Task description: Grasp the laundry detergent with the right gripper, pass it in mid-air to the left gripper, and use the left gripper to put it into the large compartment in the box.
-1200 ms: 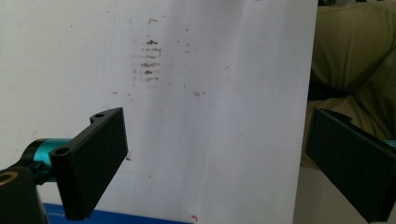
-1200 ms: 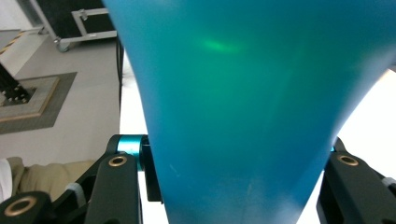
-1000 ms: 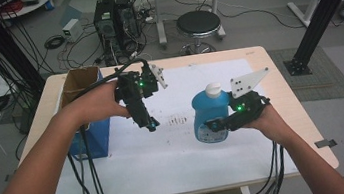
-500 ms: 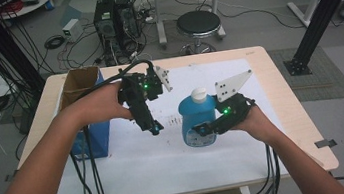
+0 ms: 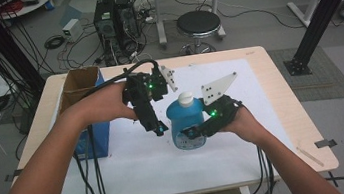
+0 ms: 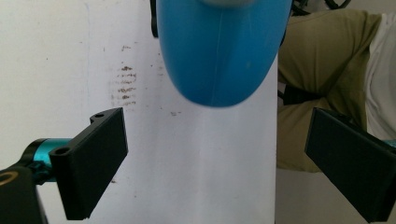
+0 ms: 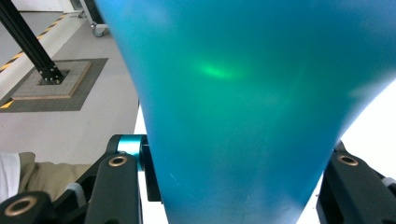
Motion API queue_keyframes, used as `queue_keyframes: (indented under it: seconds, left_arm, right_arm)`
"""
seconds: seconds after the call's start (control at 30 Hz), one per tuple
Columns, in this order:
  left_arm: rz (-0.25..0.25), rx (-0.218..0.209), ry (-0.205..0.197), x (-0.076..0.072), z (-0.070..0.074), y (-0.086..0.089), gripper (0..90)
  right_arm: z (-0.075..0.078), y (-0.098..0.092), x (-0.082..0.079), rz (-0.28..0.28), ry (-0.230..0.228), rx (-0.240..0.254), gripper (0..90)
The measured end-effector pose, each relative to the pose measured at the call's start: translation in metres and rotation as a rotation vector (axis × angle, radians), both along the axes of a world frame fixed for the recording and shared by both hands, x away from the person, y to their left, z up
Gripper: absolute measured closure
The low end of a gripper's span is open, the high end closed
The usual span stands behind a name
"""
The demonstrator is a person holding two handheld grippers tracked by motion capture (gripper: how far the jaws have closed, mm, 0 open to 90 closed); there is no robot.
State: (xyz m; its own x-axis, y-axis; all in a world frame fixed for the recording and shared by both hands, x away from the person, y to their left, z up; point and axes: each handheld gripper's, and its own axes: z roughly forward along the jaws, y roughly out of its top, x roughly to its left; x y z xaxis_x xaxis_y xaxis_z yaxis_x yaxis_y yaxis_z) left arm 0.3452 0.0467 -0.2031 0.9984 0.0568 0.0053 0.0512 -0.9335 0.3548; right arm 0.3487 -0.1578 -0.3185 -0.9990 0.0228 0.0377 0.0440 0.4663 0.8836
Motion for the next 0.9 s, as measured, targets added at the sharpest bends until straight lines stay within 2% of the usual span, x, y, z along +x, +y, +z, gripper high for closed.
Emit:
queue_keyframes:
  seconds: [0.4,0.9]
  left_arm:
    - [-0.023,0.002,0.002,-0.001,0.0,-0.009,5.9]
    - [-0.034,0.022,-0.003,0.001,-0.004,-0.019,6.0]
  right_arm:
    - [0.002,0.024,-0.001,0.033,-0.008,-0.011,45.5]
    - [0.005,0.035,-0.002,0.033,-0.01,-0.023,45.5]
